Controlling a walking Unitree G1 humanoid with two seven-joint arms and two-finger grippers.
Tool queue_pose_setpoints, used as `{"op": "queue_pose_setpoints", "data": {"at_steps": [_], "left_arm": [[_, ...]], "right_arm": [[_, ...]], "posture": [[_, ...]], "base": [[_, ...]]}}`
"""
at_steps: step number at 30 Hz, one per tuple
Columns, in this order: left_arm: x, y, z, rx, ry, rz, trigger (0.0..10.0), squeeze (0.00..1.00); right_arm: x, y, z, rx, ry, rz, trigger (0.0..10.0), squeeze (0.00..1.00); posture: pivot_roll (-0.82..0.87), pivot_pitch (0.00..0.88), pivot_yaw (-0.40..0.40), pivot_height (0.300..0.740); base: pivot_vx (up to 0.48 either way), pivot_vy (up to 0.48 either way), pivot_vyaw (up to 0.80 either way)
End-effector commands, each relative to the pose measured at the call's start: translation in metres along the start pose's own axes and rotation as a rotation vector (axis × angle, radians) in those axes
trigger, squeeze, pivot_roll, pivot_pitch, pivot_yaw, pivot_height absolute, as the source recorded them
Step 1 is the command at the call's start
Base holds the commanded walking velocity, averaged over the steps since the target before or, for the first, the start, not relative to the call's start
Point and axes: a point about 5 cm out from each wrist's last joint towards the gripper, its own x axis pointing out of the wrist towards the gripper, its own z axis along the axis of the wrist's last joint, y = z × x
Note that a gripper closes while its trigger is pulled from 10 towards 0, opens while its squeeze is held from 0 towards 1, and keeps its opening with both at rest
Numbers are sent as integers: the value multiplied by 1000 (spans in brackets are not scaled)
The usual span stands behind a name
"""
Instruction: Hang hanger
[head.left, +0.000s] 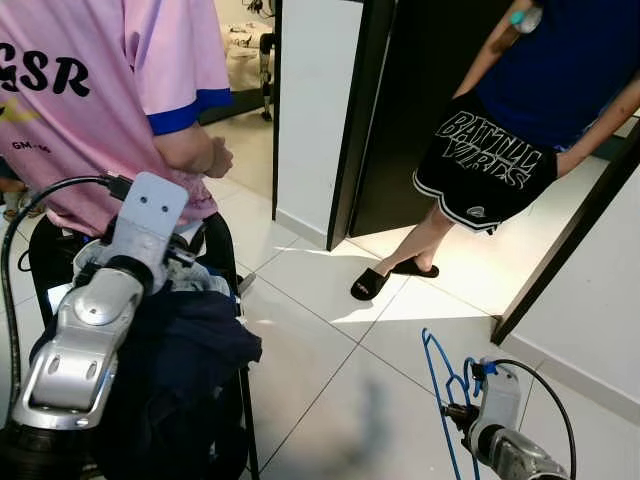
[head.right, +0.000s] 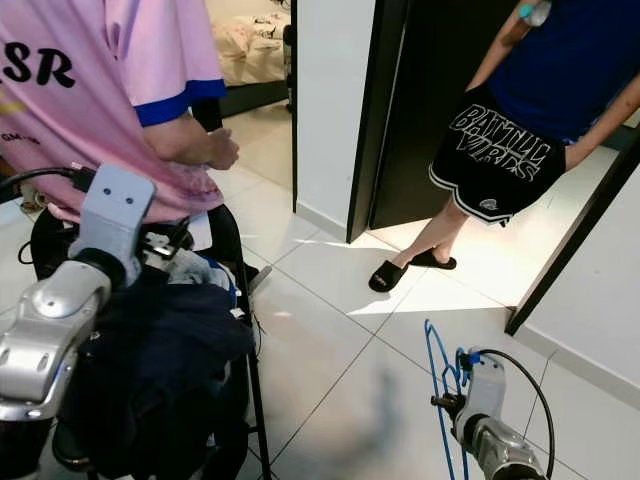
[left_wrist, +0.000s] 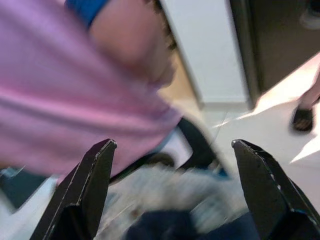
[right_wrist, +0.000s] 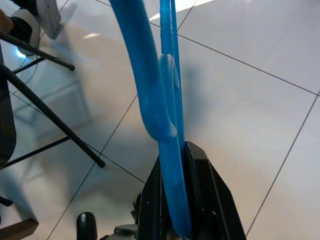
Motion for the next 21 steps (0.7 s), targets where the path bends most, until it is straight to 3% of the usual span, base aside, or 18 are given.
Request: {"op": "queue_pose_setpoints", "data": {"at_steps": [1,8,9,14,21], "left_arm": [[1,8,-23,5,123,33,10000,0],[7,5,-38,-106,190,0,10000,0],[18,-11,-37,-195,193,-84,10000,0],[28,-28,-34,-292,215,-149,10000,0],[36,-38,-48,-340,313,-156,10000,0]], "right_arm": [[-2,-3,-2,-10,13,-2,10000,0],[-4,-8,-4,-15,19,-5,10000,0],[-6,-12,-4,-22,23,-7,10000,0],[-8,-16,-5,-32,28,-10,10000,0],[-12,-26,-7,-35,29,-22,10000,0]], "posture": [[128,0,-98,740],[117,0,-105,740],[103,0,-108,740],[85,0,-108,740],[62,1,-106,740]], "base": [[0,0,0],[0,0,0],[0,0,0],[0,0,0],[0,0,0]]}}
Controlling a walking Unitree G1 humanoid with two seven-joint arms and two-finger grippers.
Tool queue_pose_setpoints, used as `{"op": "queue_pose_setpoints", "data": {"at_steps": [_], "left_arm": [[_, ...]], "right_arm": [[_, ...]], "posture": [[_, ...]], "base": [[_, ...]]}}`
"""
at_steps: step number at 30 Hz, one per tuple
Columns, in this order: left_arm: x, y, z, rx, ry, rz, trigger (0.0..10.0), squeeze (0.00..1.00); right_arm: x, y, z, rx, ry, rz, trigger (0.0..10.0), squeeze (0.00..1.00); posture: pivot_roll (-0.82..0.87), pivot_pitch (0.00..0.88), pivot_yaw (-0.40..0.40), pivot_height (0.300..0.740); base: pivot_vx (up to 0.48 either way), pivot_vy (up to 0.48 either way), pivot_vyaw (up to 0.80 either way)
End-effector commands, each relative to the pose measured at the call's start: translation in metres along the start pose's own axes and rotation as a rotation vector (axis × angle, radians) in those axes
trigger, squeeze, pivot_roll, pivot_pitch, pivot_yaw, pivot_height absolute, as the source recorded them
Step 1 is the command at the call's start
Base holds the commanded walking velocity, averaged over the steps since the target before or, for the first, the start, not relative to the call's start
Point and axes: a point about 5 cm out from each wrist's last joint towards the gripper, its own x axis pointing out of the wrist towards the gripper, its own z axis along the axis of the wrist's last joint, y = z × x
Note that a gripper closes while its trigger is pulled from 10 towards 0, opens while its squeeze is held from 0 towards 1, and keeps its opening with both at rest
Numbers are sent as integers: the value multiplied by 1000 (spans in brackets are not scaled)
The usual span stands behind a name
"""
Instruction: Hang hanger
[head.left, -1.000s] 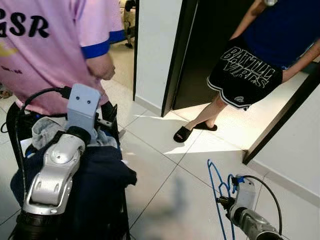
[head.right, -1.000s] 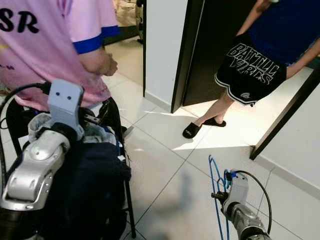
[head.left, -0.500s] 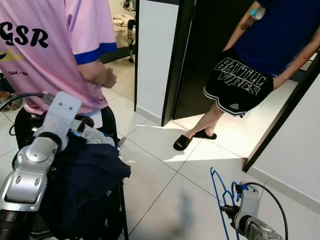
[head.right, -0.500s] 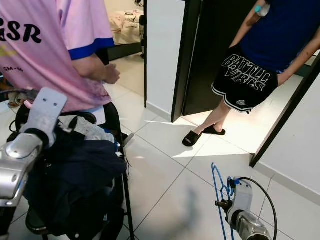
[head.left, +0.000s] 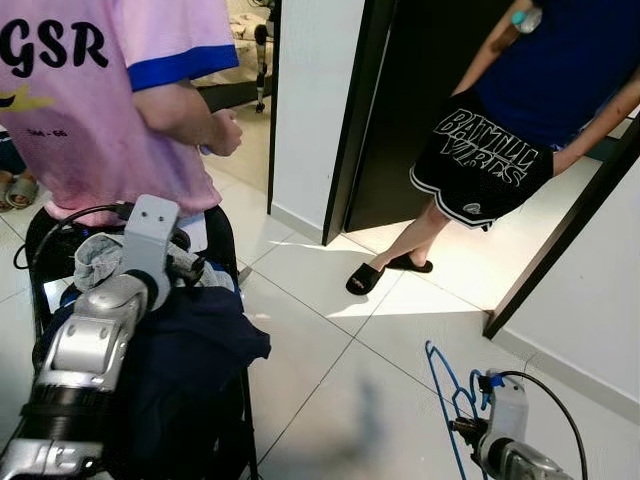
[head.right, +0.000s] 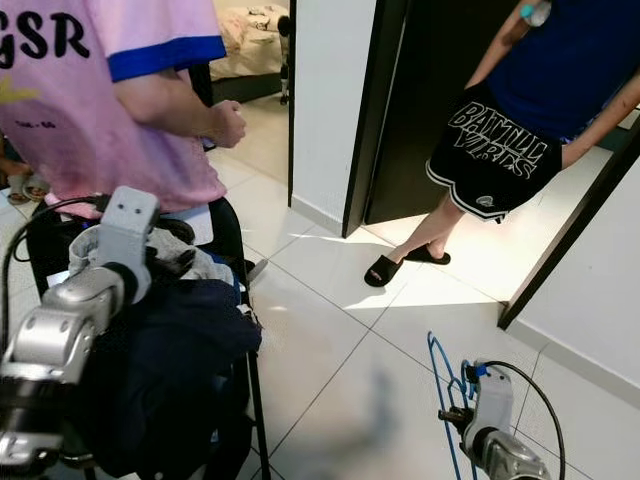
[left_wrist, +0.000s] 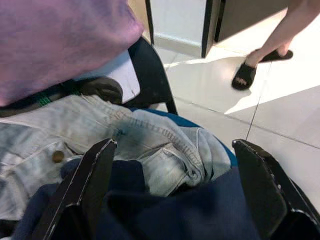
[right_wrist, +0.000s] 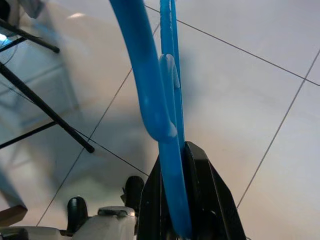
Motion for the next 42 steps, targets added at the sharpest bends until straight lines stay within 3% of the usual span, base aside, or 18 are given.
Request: {"op": "queue_pose_setpoints", "data": {"at_steps": [1,5,7,10,18,25,31,38,39,40,41,42], "left_arm": [[4,0,-11,-15,61,14,10000,0],[4,2,-15,-24,88,37,10000,0],[1,8,-24,-45,148,116,10000,0],[-2,9,-26,-52,166,150,10000,0],[-7,7,-20,-62,156,172,10000,0],[-10,0,-39,-117,226,163,10000,0],[-16,3,-53,-116,274,198,10000,0],[-19,9,-52,-115,269,236,10000,0],[-20,11,-52,-118,266,245,3804,0],[-20,11,-52,-118,266,245,3804,0],[-21,13,-52,-122,262,254,0,0],[-21,14,-52,-125,260,260,0,0]], "right_arm": [[-3,-7,0,-5,1,-14,10000,0],[-4,-10,-1,-6,3,-18,10000,0],[-7,-14,-4,-8,12,-27,10000,0],[-8,-15,-6,-8,17,-30,10000,0],[-7,-13,-7,-7,18,-23,10000,0],[-6,-10,-6,-7,15,-13,10000,0],[-6,-11,-6,-4,11,-15,10000,0],[-6,-12,-5,-7,10,-18,10000,0],[-7,-12,-5,-8,9,-18,10000,0],[-7,-12,-5,-8,9,-18,10000,0],[-6,-12,-5,-9,9,-19,10000,0],[-6,-12,-4,-9,8,-20,10000,0]], "posture": [[62,1,-106,740],[55,7,-104,740],[56,12,-103,740],[58,15,-101,740],[70,18,-100,740],[72,19,-97,740],[66,20,-94,740],[64,18,-95,740],[65,16,-96,740],[65,16,-96,740],[65,16,-96,740],[63,15,-97,740]], "base": [[0,0,0],[0,0,0],[0,0,0],[0,0,0],[0,0,0],[0,0,0],[0,0,0],[0,0,0],[0,0,0],[0,0,0],[0,0,0],[0,0,0]]}}
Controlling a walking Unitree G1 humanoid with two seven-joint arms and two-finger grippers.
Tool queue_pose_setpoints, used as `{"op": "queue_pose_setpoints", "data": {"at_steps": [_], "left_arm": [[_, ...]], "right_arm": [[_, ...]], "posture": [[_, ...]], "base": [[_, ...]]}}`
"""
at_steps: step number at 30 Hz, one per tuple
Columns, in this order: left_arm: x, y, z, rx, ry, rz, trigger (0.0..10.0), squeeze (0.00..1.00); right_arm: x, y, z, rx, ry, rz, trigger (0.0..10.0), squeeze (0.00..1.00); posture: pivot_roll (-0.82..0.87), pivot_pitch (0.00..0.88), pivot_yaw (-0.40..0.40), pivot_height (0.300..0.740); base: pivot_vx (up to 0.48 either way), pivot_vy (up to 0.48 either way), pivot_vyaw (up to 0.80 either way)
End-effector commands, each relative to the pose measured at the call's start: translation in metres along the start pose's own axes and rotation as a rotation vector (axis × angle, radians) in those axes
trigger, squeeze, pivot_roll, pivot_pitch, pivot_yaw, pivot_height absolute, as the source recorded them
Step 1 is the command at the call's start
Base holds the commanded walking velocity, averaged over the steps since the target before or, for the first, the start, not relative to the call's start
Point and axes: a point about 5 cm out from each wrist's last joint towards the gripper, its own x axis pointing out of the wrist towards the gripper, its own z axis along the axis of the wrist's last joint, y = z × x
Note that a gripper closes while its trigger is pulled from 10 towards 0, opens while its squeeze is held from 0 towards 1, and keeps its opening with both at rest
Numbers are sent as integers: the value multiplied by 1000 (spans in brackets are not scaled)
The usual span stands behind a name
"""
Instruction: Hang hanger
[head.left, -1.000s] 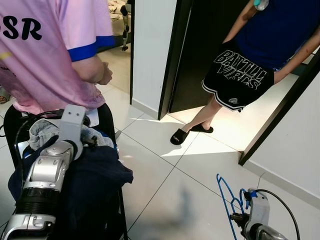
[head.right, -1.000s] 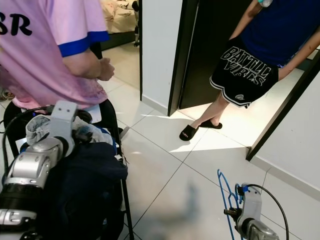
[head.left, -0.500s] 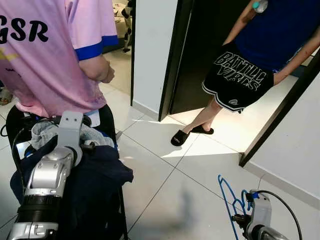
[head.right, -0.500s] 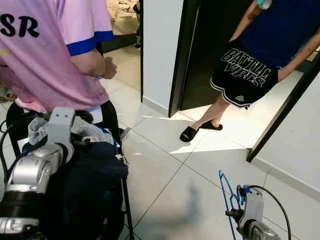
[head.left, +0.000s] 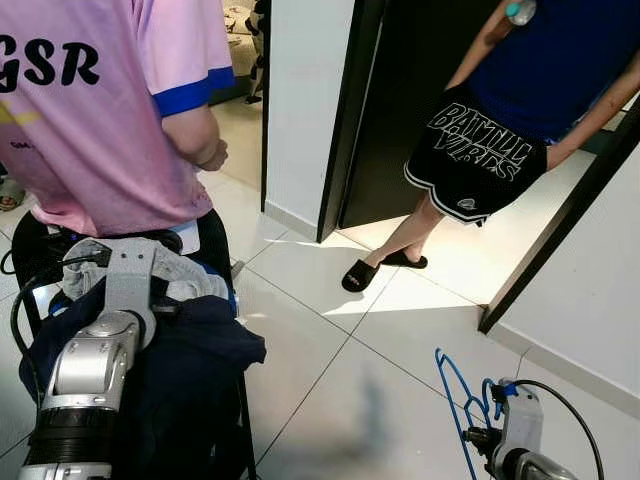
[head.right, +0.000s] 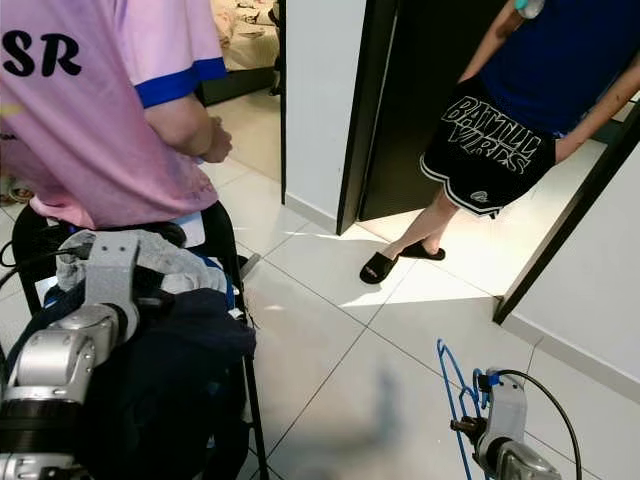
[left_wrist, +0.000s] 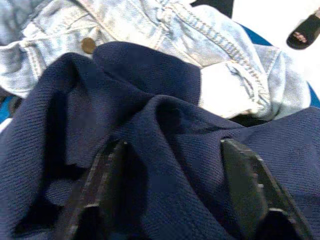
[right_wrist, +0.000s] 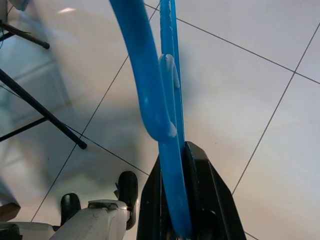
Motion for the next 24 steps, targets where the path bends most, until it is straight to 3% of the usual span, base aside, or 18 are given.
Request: {"op": "queue_pose_setpoints", "data": {"at_steps": [1,16,19,20,21,24], "left_arm": [[-2,4,-5,-6,12,25,0,0],[-2,8,-5,-16,7,42,0,0],[-2,9,1,-11,-35,55,0,0],[-5,10,15,5,-110,75,0,0],[-5,10,15,5,-110,75,0,0],[-14,6,40,46,-239,102,0,0]], "right_arm": [[-1,-2,2,-4,-5,-7,10000,0],[-1,-3,5,-4,-13,-11,10000,0],[-1,-3,6,-4,-14,-11,10000,0],[-1,-3,6,-5,-15,-10,10000,0],[-1,-3,6,-5,-15,-10,10000,0],[0,-2,6,-6,-16,-8,10000,0]], "posture": [[62,14,-97,740],[60,11,-97,740],[58,11,-97,740],[61,11,-99,740],[61,11,-99,740],[60,12,-99,740]], "base": [[0,0,0],[0,0,0],[0,0,0],[0,0,0],[0,0,0],[0,0,0]]}}
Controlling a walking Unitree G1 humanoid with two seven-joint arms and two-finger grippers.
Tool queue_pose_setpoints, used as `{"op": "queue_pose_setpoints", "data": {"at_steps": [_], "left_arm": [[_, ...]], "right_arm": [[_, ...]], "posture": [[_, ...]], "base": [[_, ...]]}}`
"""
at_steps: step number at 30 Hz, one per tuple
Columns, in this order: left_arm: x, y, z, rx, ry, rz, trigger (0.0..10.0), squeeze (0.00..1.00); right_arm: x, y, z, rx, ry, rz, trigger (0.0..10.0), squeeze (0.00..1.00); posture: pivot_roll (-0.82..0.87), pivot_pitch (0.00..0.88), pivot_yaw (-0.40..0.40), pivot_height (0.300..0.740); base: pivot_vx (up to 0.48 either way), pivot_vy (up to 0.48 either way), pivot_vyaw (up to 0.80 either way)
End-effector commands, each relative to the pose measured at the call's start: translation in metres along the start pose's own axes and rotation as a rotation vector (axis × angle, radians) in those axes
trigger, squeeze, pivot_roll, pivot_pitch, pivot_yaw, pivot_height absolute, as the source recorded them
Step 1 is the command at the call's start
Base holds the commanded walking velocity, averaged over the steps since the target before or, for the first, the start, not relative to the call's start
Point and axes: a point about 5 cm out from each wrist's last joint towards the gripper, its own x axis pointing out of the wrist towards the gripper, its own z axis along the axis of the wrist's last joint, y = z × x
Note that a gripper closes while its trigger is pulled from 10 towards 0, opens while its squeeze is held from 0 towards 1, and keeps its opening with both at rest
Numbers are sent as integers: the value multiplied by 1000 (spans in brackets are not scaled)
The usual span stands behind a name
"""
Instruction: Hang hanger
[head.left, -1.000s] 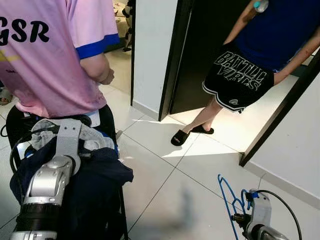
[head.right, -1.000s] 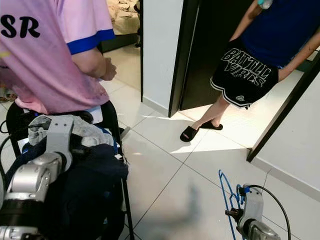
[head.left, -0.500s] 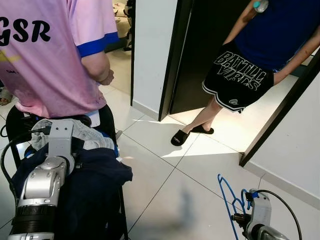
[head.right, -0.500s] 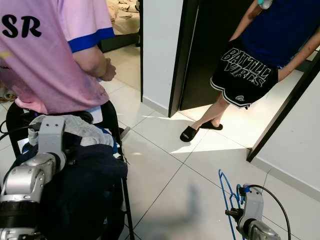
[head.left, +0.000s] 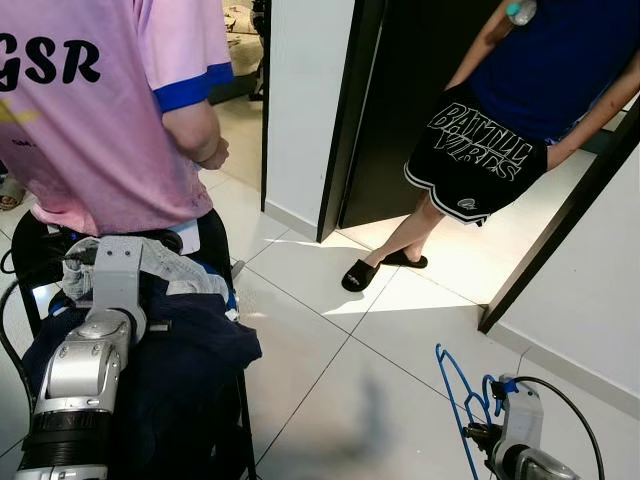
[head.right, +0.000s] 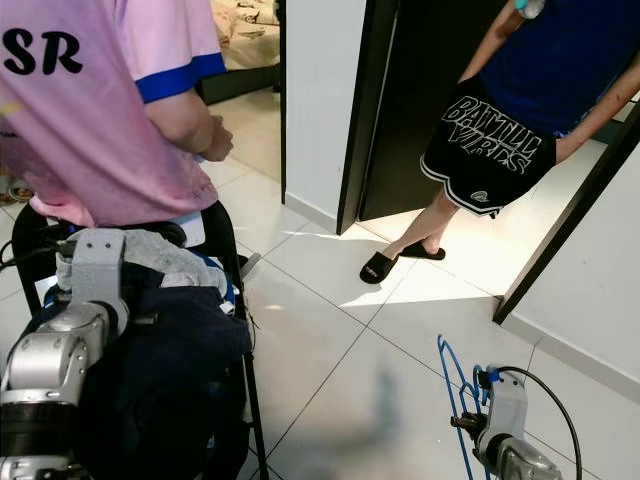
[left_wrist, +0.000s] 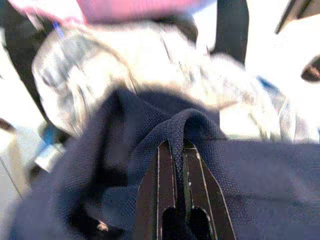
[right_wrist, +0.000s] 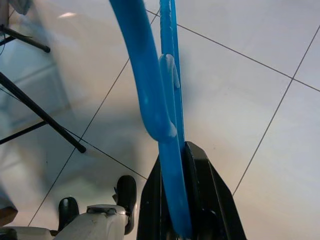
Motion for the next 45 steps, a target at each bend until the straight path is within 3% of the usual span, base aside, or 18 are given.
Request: {"op": "queue_pose_setpoints", "data": {"at_steps": [1,4,18,20,23,24,25,26,28,29,30,32,33,35,36,40,43,45], "left_arm": [[-2,1,13,31,-64,20,0,0],[-5,-1,20,41,-94,29,0,0],[-8,-8,11,68,-80,30,0,0],[-13,-15,44,33,-250,-47,0,0],[-13,-15,44,33,-250,-47,0,0],[-18,-19,63,9,-348,-102,0,0],[-18,-19,63,9,-348,-102,0,0],[-39,-32,106,-28,-559,-292,0,0],[-39,-32,106,-28,-559,-292,0,0],[-64,-43,139,-49,-726,-472,0,0],[-64,-43,139,-49,-726,-472,0,0],[-112,-58,171,-28,-939,-817,0,0],[-122,-60,173,-27,-965,-913,0,0],[-122,-60,173,-27,-965,-913,0,0],[-129,-60,175,-34,-986,-986,0,0],[-144,-45,188,-194,-1053,-1168,0,0],[-144,-45,188,-194,-1053,-1168,0,0],[-145,-32,193,-290,-1089,-1205,863,0]], "right_arm": [[-1,-2,1,2,2,-6,10000,0],[0,-2,2,2,1,-5,10000,0],[-1,-1,1,4,4,-4,10000,0],[-1,-2,2,4,3,-5,10000,0],[-1,-2,2,4,3,-5,10000,0],[0,-2,2,4,2,-6,10000,0],[0,-2,2,4,2,-6,10000,0],[0,-1,3,4,1,-6,10000,0],[0,-1,3,4,1,-6,10000,0],[0,-1,3,5,0,-6,10000,0],[0,-1,3,5,0,-6,10000,0],[1,1,5,9,-7,-8,10000,0],[2,2,6,11,-10,-9,10000,0],[2,2,6,11,-10,-9,10000,0],[2,2,6,13,-11,-9,10000,0],[3,3,7,16,-14,-13,10000,0],[3,3,7,16,-14,-13,10000,0],[3,3,8,16,-16,-17,10000,0]], "posture": [[60,12,-99,740],[62,11,-100,740],[57,15,-98,740],[59,15,-101,740],[59,15,-101,740],[59,15,-101,740],[59,15,-101,740],[67,10,-103,740],[67,10,-103,740],[68,7,-103,740],[68,7,-103,740],[68,0,-98,740],[68,0,-98,740],[68,0,-98,740],[67,0,-97,740],[70,0,-95,740],[70,0,-95,740],[67,0,-93,740]], "base": [[0,0,0],[0,0,0],[0,0,0],[0,0,0],[0,0,0],[0,0,0],[0,0,0],[0,0,0],[0,0,0],[0,0,0],[0,0,0],[0,0,0],[0,0,0],[0,0,0],[0,0,0],[0,0,0],[0,0,0],[0,0,0]]}}
